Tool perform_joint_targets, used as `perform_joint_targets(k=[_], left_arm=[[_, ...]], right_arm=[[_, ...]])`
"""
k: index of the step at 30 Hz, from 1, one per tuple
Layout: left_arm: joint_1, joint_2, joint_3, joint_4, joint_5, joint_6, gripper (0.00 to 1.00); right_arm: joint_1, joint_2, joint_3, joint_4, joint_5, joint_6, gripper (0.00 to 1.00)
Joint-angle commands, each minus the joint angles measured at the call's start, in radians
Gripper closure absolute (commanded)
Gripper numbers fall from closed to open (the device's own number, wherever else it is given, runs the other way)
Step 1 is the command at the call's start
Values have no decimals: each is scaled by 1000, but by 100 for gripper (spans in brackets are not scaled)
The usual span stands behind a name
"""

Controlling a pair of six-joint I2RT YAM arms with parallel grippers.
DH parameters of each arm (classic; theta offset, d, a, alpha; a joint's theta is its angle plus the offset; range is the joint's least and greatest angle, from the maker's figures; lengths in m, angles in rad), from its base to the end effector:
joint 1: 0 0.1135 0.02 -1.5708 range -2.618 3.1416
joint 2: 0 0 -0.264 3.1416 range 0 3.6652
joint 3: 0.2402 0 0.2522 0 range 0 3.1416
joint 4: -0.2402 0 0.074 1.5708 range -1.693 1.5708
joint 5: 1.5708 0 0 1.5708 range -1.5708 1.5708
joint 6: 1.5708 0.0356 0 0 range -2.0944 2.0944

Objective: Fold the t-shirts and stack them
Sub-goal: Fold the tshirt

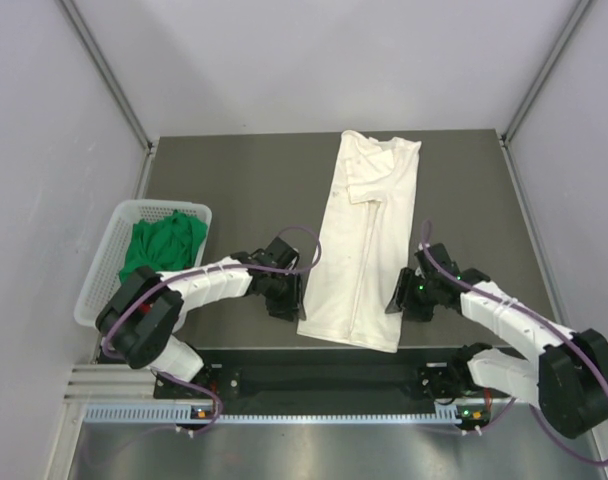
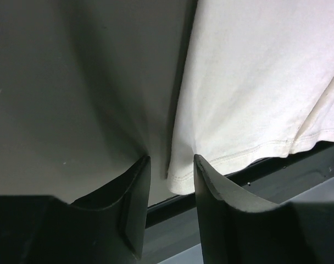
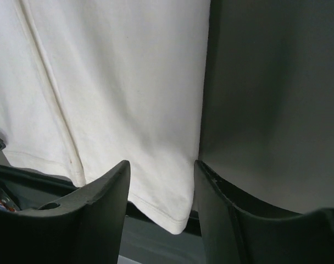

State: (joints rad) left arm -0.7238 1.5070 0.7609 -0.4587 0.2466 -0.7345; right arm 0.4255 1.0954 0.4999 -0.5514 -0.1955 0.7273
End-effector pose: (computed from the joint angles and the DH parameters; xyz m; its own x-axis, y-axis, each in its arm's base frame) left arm 0.1910 -0.1804 0.1534 -0.9936 0.0107 -0.1128 0.0563 0.9108 -0.4090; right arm 0.1615 0.0808 0.1612 -0.9377 0.2911 -0.1895 0.1952 0.8929 0.4057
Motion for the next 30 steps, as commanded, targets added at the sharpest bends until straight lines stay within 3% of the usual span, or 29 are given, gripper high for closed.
perform_joint_targets(k=[1, 12, 21, 27, 30], left_arm=[[-20, -40, -34, 61, 5, -25, 58], [-46, -39, -81, 98, -9, -52, 70], [-77, -45, -107, 107, -29, -89, 100], [-124, -45, -112, 114, -55, -124, 100], [-152, -47, -112, 98, -82, -150, 100]], right_arm=[[39, -69, -21, -41, 39, 61, 50], [130, -230, -84, -140, 62, 123, 63], [159, -218, -104, -156, 82, 124, 68], [176, -198, -126, -148, 85, 116, 77], [185, -200, -142, -154, 94, 116, 88]])
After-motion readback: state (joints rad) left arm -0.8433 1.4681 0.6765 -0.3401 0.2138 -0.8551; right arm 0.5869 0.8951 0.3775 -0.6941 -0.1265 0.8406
